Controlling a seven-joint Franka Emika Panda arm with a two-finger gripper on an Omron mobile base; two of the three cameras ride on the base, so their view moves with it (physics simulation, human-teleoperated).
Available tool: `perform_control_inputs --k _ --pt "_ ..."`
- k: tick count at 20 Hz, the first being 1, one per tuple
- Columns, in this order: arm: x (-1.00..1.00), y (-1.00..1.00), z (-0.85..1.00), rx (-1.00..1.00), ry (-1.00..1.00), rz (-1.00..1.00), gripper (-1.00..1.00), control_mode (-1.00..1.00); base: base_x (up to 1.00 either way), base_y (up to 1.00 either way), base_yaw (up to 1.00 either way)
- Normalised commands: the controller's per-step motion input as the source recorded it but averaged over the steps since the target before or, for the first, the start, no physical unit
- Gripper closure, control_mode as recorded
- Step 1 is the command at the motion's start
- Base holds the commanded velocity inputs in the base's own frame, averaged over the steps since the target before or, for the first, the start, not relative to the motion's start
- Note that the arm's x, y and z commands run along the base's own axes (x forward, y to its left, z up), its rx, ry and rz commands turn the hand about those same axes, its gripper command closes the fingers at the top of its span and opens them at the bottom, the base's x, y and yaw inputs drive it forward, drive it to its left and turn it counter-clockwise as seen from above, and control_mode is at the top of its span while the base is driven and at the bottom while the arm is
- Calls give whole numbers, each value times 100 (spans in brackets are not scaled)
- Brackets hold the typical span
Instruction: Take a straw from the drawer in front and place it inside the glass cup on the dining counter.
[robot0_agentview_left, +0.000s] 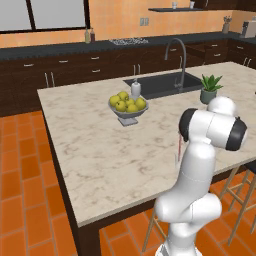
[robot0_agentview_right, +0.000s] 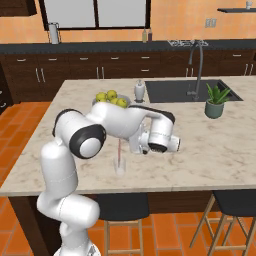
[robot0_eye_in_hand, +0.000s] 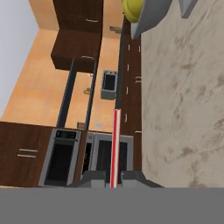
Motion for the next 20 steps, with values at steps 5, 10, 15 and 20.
perform_control_inputs --k 5,10,15,20 --pt "-8 2 -13 0 -1 1 100 -100 0 0 0" --pt "0 -20 -13 0 -5 8 100 -100 0 0 0" --pt "0 -17 -20 1 -6 6 100 -100 0 0 0" --pt "6 3 -19 0 -2 2 100 -100 0 0 0"
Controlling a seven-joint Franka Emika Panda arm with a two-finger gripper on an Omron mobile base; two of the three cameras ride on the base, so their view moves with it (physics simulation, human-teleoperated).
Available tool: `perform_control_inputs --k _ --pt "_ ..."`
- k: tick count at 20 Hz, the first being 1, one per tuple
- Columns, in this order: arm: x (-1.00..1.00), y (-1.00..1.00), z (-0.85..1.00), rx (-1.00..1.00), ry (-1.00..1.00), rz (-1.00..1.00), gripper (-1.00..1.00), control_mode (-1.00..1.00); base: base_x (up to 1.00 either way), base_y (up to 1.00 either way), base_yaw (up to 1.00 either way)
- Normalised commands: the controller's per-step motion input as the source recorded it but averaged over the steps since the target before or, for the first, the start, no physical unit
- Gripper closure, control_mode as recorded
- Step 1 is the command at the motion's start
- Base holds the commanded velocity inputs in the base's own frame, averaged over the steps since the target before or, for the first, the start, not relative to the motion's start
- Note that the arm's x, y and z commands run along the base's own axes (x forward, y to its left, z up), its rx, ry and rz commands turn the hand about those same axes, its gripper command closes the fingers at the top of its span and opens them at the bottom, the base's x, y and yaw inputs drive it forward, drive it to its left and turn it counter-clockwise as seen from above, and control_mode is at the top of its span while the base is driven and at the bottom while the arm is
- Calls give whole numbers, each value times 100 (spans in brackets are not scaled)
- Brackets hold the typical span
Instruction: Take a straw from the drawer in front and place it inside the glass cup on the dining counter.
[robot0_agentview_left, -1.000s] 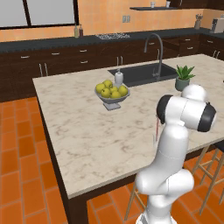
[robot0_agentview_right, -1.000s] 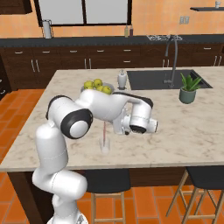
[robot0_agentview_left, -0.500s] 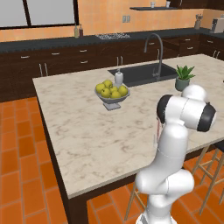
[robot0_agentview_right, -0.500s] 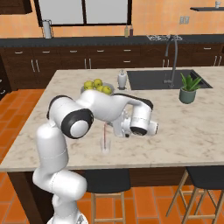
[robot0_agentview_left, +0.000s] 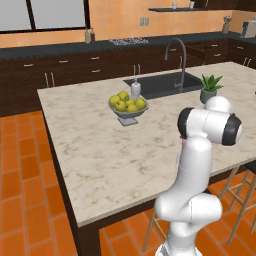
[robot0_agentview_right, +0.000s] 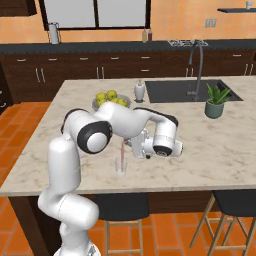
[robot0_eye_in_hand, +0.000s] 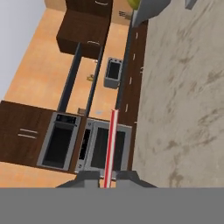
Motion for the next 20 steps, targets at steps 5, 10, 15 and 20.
perform_control_inputs --k 5,10,15,20 --pt "2 10 -9 0 0 3 100 -100 0 0 0" --pt "0 21 -9 0 0 2 100 -100 0 0 0" --pt "0 3 -7 0 -3 1 100 -100 0 0 0" --pt "-6 0 -5 0 -8 0 -100 -100 0 0 0"
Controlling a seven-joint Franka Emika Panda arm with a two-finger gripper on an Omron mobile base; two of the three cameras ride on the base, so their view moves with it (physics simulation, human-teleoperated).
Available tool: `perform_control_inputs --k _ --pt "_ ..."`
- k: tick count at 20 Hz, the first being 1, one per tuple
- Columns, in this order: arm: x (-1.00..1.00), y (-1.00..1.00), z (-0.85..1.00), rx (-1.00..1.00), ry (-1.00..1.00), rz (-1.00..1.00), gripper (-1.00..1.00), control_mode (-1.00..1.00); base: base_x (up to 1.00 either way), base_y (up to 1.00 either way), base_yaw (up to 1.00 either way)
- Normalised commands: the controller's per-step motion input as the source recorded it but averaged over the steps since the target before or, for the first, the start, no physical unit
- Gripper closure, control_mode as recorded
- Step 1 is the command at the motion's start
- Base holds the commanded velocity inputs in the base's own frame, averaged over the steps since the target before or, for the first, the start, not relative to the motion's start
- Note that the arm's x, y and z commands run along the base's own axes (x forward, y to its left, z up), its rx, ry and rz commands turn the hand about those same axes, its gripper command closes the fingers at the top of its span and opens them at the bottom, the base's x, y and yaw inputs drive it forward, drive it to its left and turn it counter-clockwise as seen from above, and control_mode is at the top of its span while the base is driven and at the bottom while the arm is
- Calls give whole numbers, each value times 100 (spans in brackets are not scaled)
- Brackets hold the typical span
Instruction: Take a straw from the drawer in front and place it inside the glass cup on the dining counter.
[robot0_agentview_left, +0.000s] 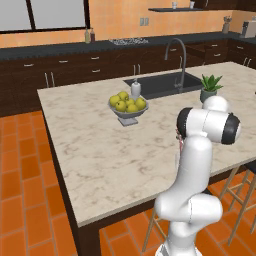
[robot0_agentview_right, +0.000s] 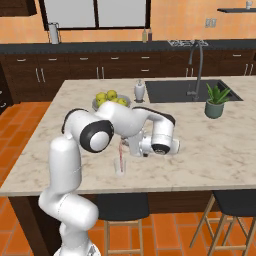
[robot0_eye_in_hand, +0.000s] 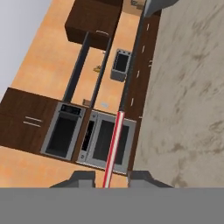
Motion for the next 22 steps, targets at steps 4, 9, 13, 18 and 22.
perform_control_inputs --k 4,9,13,18,22 --pt "-9 0 -1 0 -6 0 -100 -100 0 0 0" --pt "-4 -1 0 0 -7 0 -100 -100 0 0 0" --pt "0 -31 0 0 -11 0 -100 -100 0 0 0" --pt "-18 -50 8 1 -14 0 -100 -100 0 0 0" --pt "-78 -18 54 1 -15 0 -100 -100 0 0 0"
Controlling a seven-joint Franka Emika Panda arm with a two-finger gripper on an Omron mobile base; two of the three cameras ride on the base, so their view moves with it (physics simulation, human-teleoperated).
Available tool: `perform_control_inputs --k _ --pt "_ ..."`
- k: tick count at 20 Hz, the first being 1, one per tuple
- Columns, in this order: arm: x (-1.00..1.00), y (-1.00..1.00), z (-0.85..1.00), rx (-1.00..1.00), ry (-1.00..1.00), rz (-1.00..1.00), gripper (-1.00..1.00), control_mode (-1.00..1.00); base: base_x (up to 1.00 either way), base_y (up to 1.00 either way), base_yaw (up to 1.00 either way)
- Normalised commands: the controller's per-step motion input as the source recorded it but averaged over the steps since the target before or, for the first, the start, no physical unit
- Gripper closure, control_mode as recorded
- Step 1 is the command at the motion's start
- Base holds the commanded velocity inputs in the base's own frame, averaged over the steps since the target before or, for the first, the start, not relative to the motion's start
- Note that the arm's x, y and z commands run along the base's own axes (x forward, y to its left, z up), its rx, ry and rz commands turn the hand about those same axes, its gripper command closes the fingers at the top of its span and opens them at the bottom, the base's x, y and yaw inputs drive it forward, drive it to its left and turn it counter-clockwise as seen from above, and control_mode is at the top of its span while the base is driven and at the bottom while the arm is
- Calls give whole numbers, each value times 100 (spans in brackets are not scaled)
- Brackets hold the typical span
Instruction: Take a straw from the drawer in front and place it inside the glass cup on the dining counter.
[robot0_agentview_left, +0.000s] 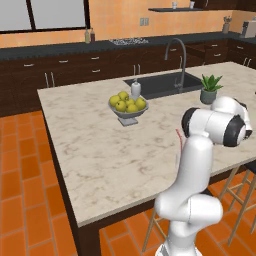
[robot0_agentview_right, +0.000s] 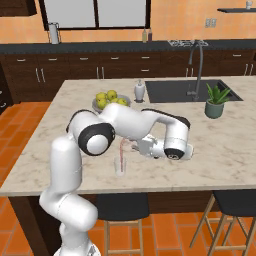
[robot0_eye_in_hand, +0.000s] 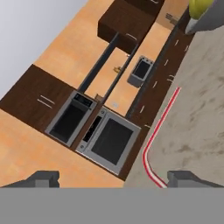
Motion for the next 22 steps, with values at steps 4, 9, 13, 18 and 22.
perform_control_inputs --k 4,9,13,18,22 --pt "-81 4 63 -1 -12 -1 -100 -100 0 0 0" --pt "-82 5 37 -5 -11 -5 -100 -100 0 0 0" --pt "-72 8 16 -4 -6 -6 -100 -100 0 0 0" --pt "-33 19 0 -3 1 -2 -100 -100 0 0 0" --pt "0 10 0 -2 11 0 -100 -100 0 0 0"
